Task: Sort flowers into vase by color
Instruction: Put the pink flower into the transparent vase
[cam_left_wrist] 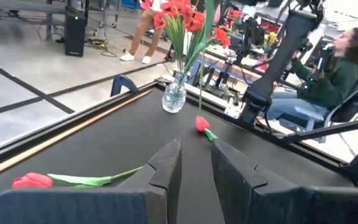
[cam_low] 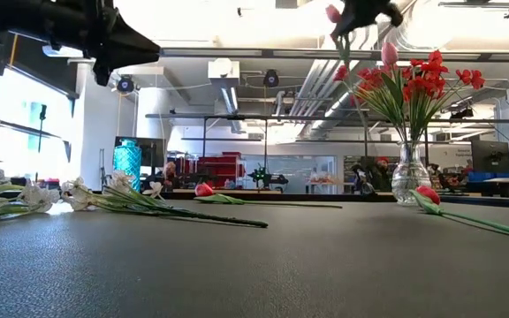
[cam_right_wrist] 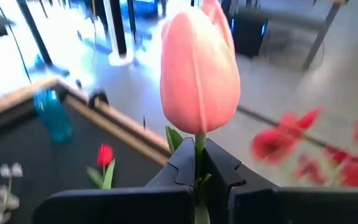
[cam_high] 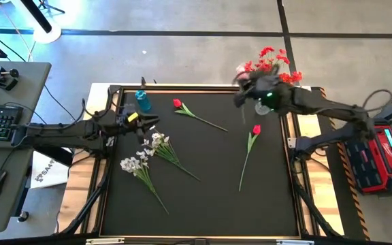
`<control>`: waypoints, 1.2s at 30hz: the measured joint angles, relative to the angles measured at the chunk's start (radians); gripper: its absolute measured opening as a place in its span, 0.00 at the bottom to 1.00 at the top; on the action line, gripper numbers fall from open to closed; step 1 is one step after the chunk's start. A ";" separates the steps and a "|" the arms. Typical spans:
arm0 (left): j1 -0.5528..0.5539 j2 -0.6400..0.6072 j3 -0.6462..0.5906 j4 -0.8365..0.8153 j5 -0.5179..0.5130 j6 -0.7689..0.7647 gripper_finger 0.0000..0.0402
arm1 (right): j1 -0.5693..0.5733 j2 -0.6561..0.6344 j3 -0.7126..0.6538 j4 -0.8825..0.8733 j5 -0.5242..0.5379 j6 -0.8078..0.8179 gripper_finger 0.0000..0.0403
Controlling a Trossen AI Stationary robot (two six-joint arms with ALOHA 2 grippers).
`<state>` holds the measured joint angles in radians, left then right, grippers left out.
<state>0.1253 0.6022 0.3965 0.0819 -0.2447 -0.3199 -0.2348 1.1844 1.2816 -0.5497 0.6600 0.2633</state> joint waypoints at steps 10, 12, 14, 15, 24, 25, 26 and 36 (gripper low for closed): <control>0.029 0.000 0.000 0.000 0.000 -0.016 0.18 | -0.111 -0.187 0.002 0.053 -0.009 -0.176 0.00; 0.033 0.000 0.000 -0.001 0.000 -0.017 0.18 | -0.126 -0.210 0.002 0.064 -0.023 -0.215 0.00; 0.039 0.000 0.000 -0.001 0.000 -0.016 0.18 | -0.135 -0.225 0.002 0.093 -0.038 -0.269 0.00; 0.042 0.000 0.000 -0.001 0.000 -0.016 0.18 | -0.136 -0.231 0.002 0.110 -0.043 -0.298 0.00; 0.054 0.000 0.000 -0.001 0.007 -0.027 0.18 | -0.154 -0.241 -0.001 0.143 -0.006 -0.444 0.00; 0.054 0.000 0.000 -0.001 0.014 -0.033 0.18 | -0.160 -0.240 -0.001 0.128 -0.006 -0.436 0.00; 0.054 0.000 0.000 -0.002 0.024 -0.039 0.18 | -0.167 -0.238 -0.001 0.113 -0.004 -0.421 0.00; 0.045 0.000 0.000 -0.009 0.036 -0.042 0.18 | -0.259 -0.237 -0.002 -0.010 -0.029 -0.350 0.00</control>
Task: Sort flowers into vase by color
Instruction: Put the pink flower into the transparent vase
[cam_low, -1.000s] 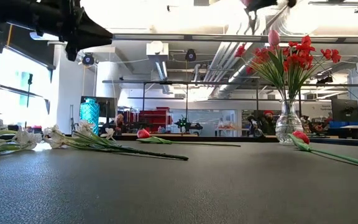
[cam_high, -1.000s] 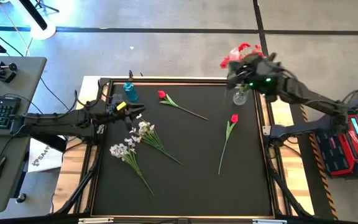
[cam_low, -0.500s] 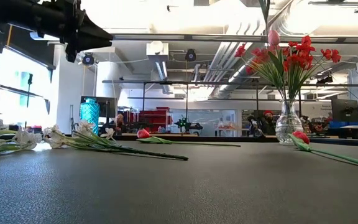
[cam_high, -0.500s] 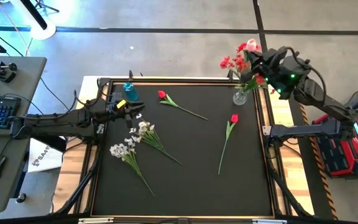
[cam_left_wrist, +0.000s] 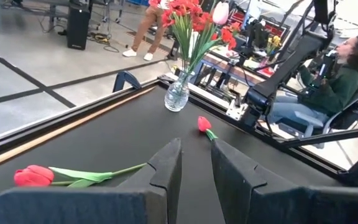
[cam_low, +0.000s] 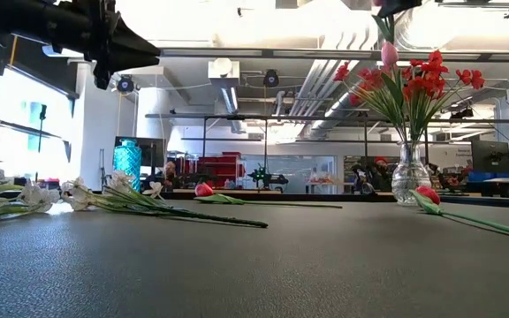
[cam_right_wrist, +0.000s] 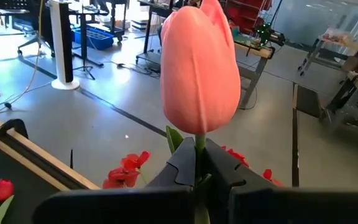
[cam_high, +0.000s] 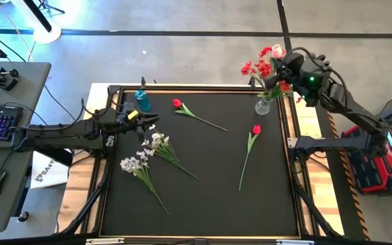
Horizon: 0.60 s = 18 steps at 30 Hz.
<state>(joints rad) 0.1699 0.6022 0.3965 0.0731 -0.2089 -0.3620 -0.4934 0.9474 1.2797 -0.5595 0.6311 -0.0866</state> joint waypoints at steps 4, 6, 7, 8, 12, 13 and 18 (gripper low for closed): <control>0.000 0.000 0.000 0.000 -0.003 0.006 0.18 | -0.034 -0.003 -0.027 0.031 -0.032 0.000 0.00; 0.000 0.000 0.000 0.000 -0.003 0.005 0.18 | -0.045 -0.009 -0.064 0.077 -0.042 -0.001 0.00; 0.000 0.000 0.000 0.000 -0.003 0.005 0.18 | -0.046 -0.014 -0.084 0.104 -0.044 -0.001 0.00; 0.000 0.000 0.000 0.000 -0.003 0.005 0.18 | -0.046 -0.020 -0.103 0.124 -0.049 -0.002 0.00; 0.000 0.000 0.000 0.000 -0.003 0.000 0.18 | -0.046 -0.033 -0.169 0.167 -0.048 0.000 0.00; 0.000 0.000 0.000 0.000 -0.003 0.000 0.18 | -0.046 -0.034 -0.179 0.167 -0.048 0.004 0.00; 0.000 0.000 0.000 -0.001 -0.003 -0.002 0.18 | -0.046 -0.046 -0.221 0.169 -0.048 0.027 0.00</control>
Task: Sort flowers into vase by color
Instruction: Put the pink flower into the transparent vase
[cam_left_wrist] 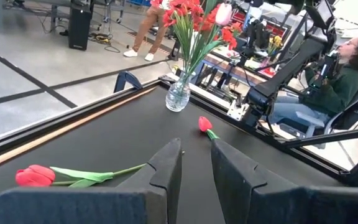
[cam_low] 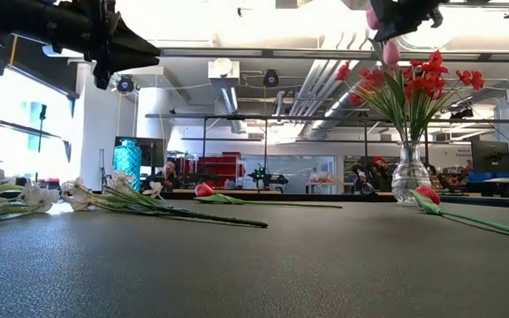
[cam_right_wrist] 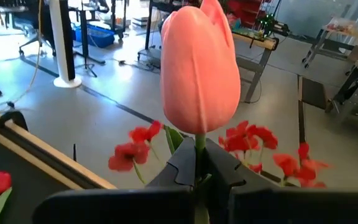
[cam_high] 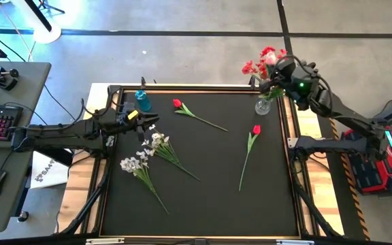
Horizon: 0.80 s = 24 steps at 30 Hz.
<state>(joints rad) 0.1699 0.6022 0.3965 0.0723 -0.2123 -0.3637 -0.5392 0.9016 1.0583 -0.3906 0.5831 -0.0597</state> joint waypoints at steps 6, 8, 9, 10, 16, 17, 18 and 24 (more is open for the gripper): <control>0.000 0.000 0.000 0.000 0.000 -0.001 0.18 | 0.000 0.000 -0.009 -0.037 0.008 0.013 0.00; 0.000 0.000 0.000 0.000 0.000 -0.001 0.18 | 0.000 0.000 -0.009 -0.066 0.008 0.037 0.00; 0.000 0.000 0.000 0.000 -0.001 -0.001 0.18 | 0.000 0.000 -0.009 -0.083 0.008 0.054 0.00; 0.000 0.000 0.000 0.000 -0.003 -0.001 0.18 | 0.000 0.000 -0.009 -0.098 0.008 0.066 0.00; 0.000 0.000 0.000 0.000 -0.004 0.002 0.18 | 0.000 0.000 -0.009 -0.185 0.028 0.139 0.03; 0.000 0.000 0.000 0.000 -0.004 0.006 0.18 | 0.000 0.000 -0.009 -0.195 0.034 0.154 0.04; 0.000 0.000 0.000 0.000 -0.004 0.007 0.18 | 0.000 0.000 -0.009 -0.206 0.039 0.166 0.04; 0.000 0.000 0.000 0.000 -0.004 0.007 0.18 | 0.000 0.000 -0.009 -0.240 0.042 0.218 0.08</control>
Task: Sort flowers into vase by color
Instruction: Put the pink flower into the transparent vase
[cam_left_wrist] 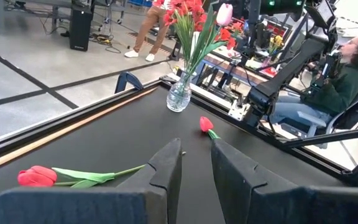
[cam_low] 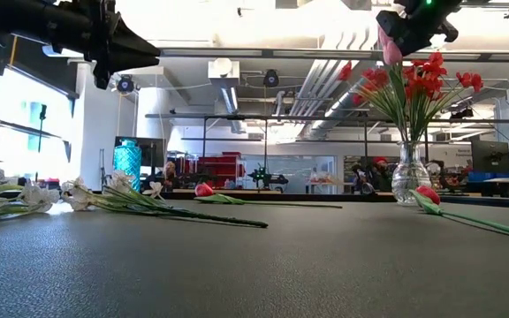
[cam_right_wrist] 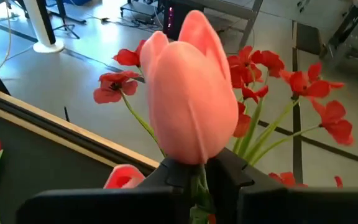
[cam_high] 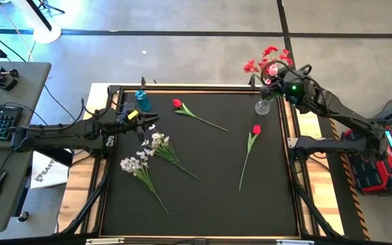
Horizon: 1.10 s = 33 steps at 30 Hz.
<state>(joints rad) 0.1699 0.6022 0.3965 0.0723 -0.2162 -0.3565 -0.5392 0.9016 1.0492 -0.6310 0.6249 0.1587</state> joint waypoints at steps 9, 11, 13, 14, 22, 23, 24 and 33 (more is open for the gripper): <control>0.000 0.000 0.000 0.000 0.006 -0.017 0.18 | 0.000 -0.004 0.000 -0.009 -0.031 0.028 0.15; 0.000 0.000 0.000 0.000 0.008 -0.030 0.18 | 0.000 -0.009 0.000 -0.023 -0.044 0.055 0.17; 0.000 0.000 0.000 0.000 0.008 -0.033 0.18 | 0.000 -0.014 0.000 -0.048 -0.046 0.086 0.19; 0.000 0.000 0.000 0.000 0.010 -0.034 0.18 | 0.000 -0.016 0.000 -0.061 -0.046 0.100 0.20; 0.000 0.000 0.000 -0.001 0.034 -0.035 0.18 | 0.000 -0.045 0.000 -0.127 -0.061 0.180 0.24; 0.000 0.000 0.000 -0.001 0.034 -0.035 0.18 | 0.000 -0.049 0.000 -0.132 -0.062 0.184 0.25; 0.000 0.000 0.000 -0.001 0.034 -0.035 0.18 | 0.000 -0.053 0.000 -0.137 -0.066 0.185 0.25; 0.000 0.000 -0.001 -0.053 0.035 -0.035 0.18 | -0.016 -0.070 0.000 -0.153 -0.075 0.237 0.25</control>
<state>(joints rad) 0.1696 0.6022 0.3954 0.0196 -0.1813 -0.3920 -0.5555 0.8314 1.0492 -0.7845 0.5502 0.3959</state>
